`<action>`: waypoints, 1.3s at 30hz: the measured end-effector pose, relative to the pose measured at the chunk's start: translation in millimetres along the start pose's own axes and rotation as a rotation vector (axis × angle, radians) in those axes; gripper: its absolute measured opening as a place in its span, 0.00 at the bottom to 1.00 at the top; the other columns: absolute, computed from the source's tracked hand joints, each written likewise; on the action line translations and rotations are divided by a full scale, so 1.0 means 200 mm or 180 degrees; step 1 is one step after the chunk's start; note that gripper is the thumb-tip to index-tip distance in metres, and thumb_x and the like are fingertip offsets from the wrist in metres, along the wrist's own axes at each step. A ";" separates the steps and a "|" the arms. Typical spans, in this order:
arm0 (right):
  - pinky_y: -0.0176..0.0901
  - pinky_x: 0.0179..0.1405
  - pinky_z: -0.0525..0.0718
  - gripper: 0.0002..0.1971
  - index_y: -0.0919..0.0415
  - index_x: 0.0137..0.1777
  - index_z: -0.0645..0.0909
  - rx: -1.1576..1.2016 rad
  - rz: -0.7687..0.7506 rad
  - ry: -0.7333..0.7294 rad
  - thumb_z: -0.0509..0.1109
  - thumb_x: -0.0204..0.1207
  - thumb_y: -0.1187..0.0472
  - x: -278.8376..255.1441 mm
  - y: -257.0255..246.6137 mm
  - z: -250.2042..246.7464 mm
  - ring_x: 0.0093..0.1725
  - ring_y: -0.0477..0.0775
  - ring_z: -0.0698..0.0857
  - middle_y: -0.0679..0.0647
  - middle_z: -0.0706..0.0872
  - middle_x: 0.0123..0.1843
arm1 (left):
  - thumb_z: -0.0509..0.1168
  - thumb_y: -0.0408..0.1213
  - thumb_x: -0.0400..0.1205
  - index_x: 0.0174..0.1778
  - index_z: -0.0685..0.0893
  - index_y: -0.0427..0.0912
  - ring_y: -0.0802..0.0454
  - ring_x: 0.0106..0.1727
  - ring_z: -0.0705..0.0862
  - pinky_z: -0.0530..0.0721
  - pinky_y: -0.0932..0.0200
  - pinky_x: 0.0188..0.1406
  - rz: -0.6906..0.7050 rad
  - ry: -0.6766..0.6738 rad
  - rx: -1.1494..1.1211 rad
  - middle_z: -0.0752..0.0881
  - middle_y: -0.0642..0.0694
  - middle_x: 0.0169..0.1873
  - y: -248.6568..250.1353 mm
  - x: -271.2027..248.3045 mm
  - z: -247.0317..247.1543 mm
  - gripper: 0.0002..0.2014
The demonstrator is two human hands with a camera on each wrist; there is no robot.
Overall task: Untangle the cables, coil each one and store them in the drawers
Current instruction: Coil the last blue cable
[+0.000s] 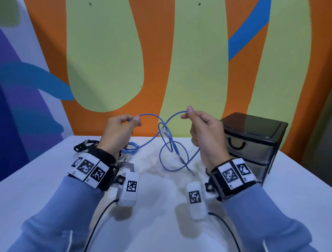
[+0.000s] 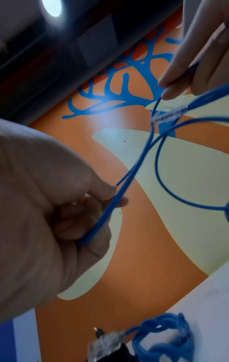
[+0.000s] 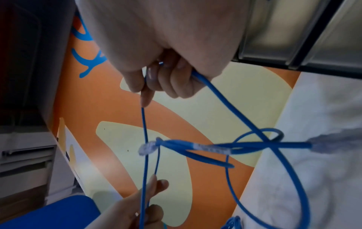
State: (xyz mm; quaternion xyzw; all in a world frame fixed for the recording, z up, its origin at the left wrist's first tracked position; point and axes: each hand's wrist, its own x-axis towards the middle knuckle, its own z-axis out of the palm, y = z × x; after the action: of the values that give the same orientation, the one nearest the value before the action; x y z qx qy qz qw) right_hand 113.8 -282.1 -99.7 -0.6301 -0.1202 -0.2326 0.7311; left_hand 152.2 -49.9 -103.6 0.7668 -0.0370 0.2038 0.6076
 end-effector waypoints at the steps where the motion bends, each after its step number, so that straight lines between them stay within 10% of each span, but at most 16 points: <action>1: 0.38 0.24 0.57 0.15 0.57 0.41 0.90 0.0167 0.0041 0.0029 0.72 0.87 0.51 0.00 -0.01 0.00 0.26 0.50 0.55 0.50 0.58 0.28 | 0.69 0.46 0.91 0.43 0.89 0.42 0.50 0.23 0.62 0.62 0.64 0.18 -0.0057 -0.0005 0.0005 0.69 0.47 0.28 0.01 -0.01 0.00 0.14; 8: 0.35 0.26 0.62 0.08 0.53 0.50 0.88 -0.0222 0.0356 -0.0155 0.71 0.87 0.53 0.00 0.00 0.01 0.24 0.43 0.64 0.40 0.68 0.25 | 0.59 0.42 0.95 0.43 0.74 0.46 0.57 0.21 0.59 0.54 0.64 0.17 -0.0565 0.0368 -0.1676 0.66 0.49 0.30 0.07 -0.03 -0.01 0.14; 12: 0.35 0.19 0.58 0.11 0.56 0.55 0.84 0.0469 0.0646 -0.0340 0.63 0.92 0.52 0.00 -0.01 0.01 0.25 0.47 0.60 0.48 0.67 0.29 | 0.71 0.51 0.89 0.59 0.84 0.43 0.52 0.33 0.81 0.81 0.60 0.33 -0.0516 -0.0001 -0.1585 0.81 0.43 0.39 0.13 -0.08 0.05 0.14; 15: 0.36 0.18 0.55 0.12 0.56 0.58 0.82 0.0664 0.0638 -0.0386 0.62 0.93 0.50 0.00 -0.02 0.01 0.25 0.48 0.57 0.49 0.63 0.28 | 0.79 0.70 0.71 0.85 0.70 0.52 0.48 0.70 0.83 0.83 0.44 0.70 -0.0454 0.0065 -0.0533 0.81 0.42 0.74 0.10 -0.10 0.07 0.50; 18: 0.35 0.18 0.54 0.12 0.54 0.59 0.81 0.0837 0.0641 -0.0504 0.61 0.93 0.48 -0.02 -0.04 0.03 0.25 0.48 0.54 0.50 0.58 0.30 | 0.84 0.74 0.58 0.89 0.55 0.59 0.44 0.79 0.78 0.77 0.36 0.79 -0.0577 0.0027 -0.0103 0.74 0.42 0.80 0.11 -0.15 0.11 0.67; 24: 0.36 0.19 0.52 0.14 0.51 0.63 0.81 0.1105 0.0568 -0.0676 0.58 0.93 0.45 -0.05 -0.06 0.06 0.26 0.48 0.52 0.51 0.56 0.31 | 0.79 0.46 0.82 0.75 0.81 0.33 0.49 0.48 0.95 0.89 0.51 0.55 -0.0687 -0.1101 -0.0684 0.96 0.41 0.48 0.13 -0.29 0.26 0.30; 28: 0.35 0.20 0.50 0.17 0.49 0.71 0.78 0.1209 0.0619 -0.0404 0.55 0.93 0.43 -0.03 -0.07 0.03 0.24 0.46 0.52 0.50 0.56 0.31 | 0.69 0.30 0.90 0.79 0.75 0.41 0.49 0.31 0.85 0.88 0.58 0.37 -0.0023 -0.0911 -0.1126 0.90 0.42 0.36 0.16 -0.28 0.24 0.21; 33: 0.34 0.19 0.53 0.16 0.45 0.71 0.77 0.1025 0.0605 0.0071 0.54 0.94 0.43 0.01 -0.07 -0.01 0.23 0.46 0.53 0.49 0.57 0.29 | 0.64 0.44 0.86 0.66 0.80 0.56 0.47 0.35 0.81 0.82 0.41 0.43 0.0886 0.0507 -0.0444 0.85 0.54 0.31 0.08 -0.14 0.11 0.12; 39: 0.35 0.18 0.67 0.14 0.37 0.72 0.76 -0.0353 0.0572 -0.0155 0.54 0.94 0.51 -0.03 -0.02 0.06 0.23 0.49 0.66 0.53 0.75 0.32 | 0.63 0.49 0.87 0.53 0.90 0.55 0.51 0.39 0.81 0.83 0.42 0.47 0.1054 0.0678 -0.0514 0.87 0.63 0.35 0.09 -0.10 0.06 0.10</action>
State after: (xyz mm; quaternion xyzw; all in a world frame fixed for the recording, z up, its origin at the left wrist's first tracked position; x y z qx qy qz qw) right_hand 107.0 -270.0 -96.7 -0.6832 -0.0679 -0.1570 0.7099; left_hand 130.9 -69.2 -96.9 0.6732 -0.1142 0.3771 0.6257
